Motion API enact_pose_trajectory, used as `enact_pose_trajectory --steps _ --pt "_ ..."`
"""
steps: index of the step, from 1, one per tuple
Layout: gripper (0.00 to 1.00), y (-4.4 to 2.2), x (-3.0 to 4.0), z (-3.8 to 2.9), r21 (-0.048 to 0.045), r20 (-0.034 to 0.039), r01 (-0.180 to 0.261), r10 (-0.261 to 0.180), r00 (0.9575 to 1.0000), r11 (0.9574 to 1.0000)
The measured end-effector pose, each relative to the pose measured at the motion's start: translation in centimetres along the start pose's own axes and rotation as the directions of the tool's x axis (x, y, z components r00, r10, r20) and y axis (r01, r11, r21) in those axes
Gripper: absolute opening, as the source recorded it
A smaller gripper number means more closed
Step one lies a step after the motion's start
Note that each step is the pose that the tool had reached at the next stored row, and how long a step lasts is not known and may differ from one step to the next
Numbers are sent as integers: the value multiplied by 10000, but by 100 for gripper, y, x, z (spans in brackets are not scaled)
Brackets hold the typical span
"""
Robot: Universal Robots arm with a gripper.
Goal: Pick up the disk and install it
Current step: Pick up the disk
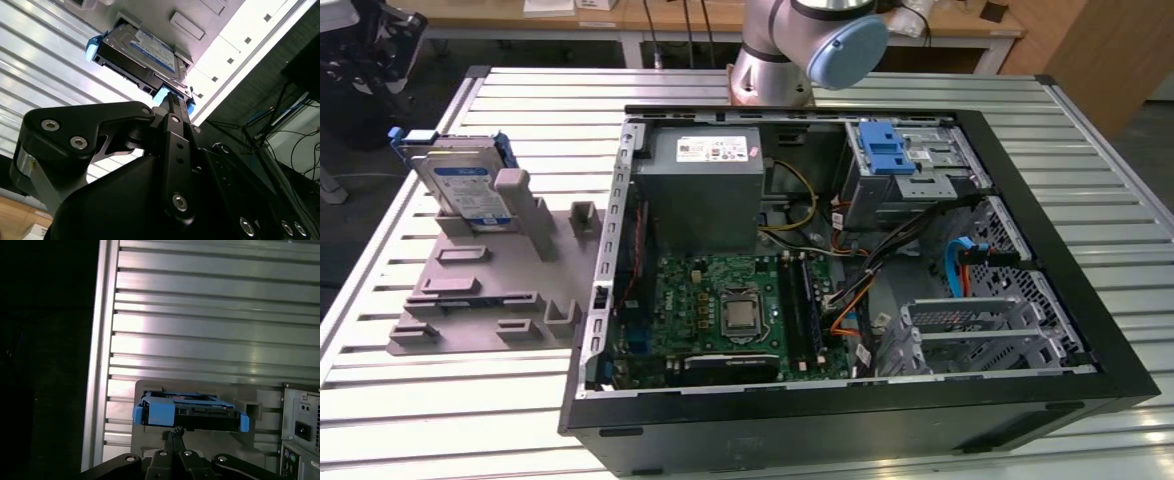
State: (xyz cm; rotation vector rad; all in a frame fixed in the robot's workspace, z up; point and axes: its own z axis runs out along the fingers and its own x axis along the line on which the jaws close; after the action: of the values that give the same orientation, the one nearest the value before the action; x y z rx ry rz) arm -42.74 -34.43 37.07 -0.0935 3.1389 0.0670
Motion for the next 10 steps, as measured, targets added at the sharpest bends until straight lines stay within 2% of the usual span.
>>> enact_pose_trajectory --steps 10 --pt "11 0 0 2 -1 -21 497 -497 9988 9988"
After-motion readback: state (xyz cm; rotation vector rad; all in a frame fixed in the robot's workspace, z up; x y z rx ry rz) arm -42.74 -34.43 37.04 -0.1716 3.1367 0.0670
